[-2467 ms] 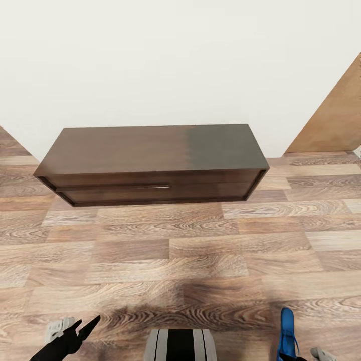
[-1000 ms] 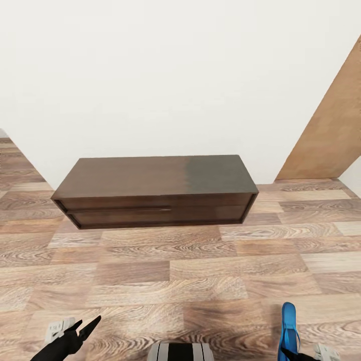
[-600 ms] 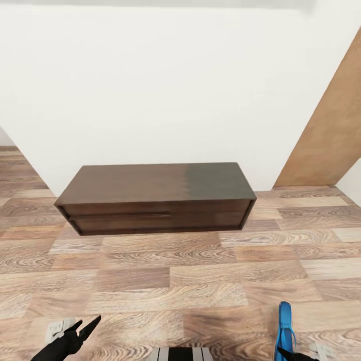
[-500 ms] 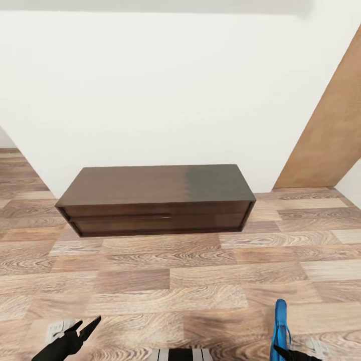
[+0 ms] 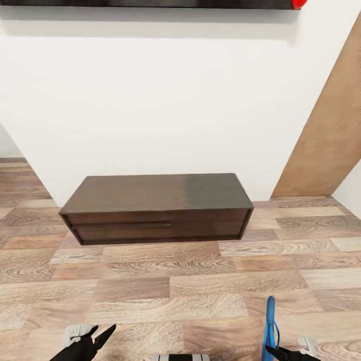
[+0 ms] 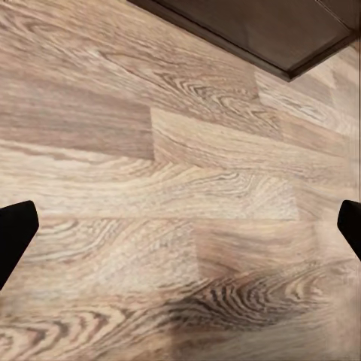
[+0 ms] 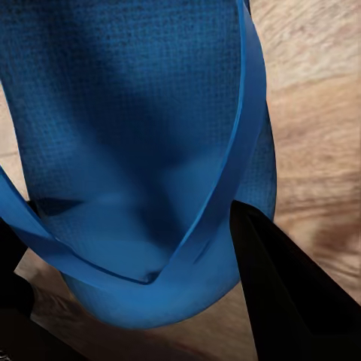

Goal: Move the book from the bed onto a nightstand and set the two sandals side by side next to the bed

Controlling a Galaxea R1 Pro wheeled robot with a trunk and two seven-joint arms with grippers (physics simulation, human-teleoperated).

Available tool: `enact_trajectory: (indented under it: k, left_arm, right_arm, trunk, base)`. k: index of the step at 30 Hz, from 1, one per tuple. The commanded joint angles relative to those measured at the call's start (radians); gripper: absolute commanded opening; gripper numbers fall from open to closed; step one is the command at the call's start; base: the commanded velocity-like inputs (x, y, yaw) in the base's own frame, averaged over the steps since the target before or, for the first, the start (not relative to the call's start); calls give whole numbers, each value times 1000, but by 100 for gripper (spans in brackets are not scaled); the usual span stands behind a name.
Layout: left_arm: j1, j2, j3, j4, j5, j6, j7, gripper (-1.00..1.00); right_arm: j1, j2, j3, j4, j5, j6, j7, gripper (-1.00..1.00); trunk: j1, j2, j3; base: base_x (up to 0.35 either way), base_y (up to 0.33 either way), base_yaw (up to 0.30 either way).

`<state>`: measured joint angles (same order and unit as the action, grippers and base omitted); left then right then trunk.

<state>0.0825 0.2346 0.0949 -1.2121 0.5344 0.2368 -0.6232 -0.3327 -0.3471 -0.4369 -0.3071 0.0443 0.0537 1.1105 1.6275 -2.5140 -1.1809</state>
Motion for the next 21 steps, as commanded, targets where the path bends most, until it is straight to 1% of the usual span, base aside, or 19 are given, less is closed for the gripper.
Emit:
enact_trajectory:
  k: [1, 5, 7, 8, 9, 11, 12, 13, 14, 15, 17, 21]
  left_arm:
    - [0, 0, -2, 0, 10, 10, -1, 100]
    - [0, -2, -8, 38, -5, 8, 2, 100]
    - [0, -16, -12, 57, -32, 7, 4, 100]
    - [0, -29, -14, 66, -54, 6, 6, 100]
    - [0, -42, -15, 76, -83, 5, 9, 100]
    - [0, -68, -17, 102, -164, 3, 25, 100]
    - [0, -75, -17, 107, -182, 2, 31, 100]
    - [-1, -99, -17, 125, -225, 0, 48, 100]
    - [-3, -112, -17, 140, -243, -3, 61, 100]
    - [-6, -120, -16, 155, -256, -8, 76, 100]
    - [-8, -127, -16, 171, -267, -17, 96, 100]
    - [-10, -131, -15, 185, -278, -29, 119, 100]
  right_arm:
    - [-1, 1, -7, 0, 5, 5, 5, -100]
    - [-1, 2, -7, 1, 4, 2, 4, -100]
    - [-1, 2, -8, 2, 3, 2, 1, -100]
    - [-1, 2, -7, 2, 4, 2, 1, -100]
    - [-1, 2, -7, 3, 4, 2, 1, -100]
    - [-1, 4, -7, 5, 4, 2, -1, -100]
    - [-1, 5, -7, 5, 5, 2, -1, -100]
    - [-1, 6, -7, 6, 5, 2, -1, -100]
    - [-1, 6, -7, 6, 5, 2, -1, -100]
    - [-1, 6, -7, 6, 6, 2, -2, -100]
    - [-1, 7, -6, 6, 5, 2, -2, -100]
    - [0, 7, -6, 6, 6, 1, -2, -100]
  trunk:
    - [-1, 0, 3]
    - [-2, 1, 19]
    - [-3, 1, 27]
    - [-4, 2, 30]
    - [-4, 2, 34]
    - [-5, 2, 42]
    - [-5, 3, 46]
    - [-6, 3, 50]
    - [-6, 3, 54]
    - [-7, 3, 57]
    - [-8, 4, 65]
    - [-10, 5, 81]
  base:
    - [0, 0, 0]
    - [0, 0, 0]
    - [0, 0, 0]
    - [0, 0, 0]
    - [0, 0, 0]
    - [0, 0, 0]
    - [0, 0, 0]
    - [0, 0, 0]
    - [0, 0, 0]
    - [0, 0, 0]
    - [0, 0, 0]
    - [0, 0, 0]
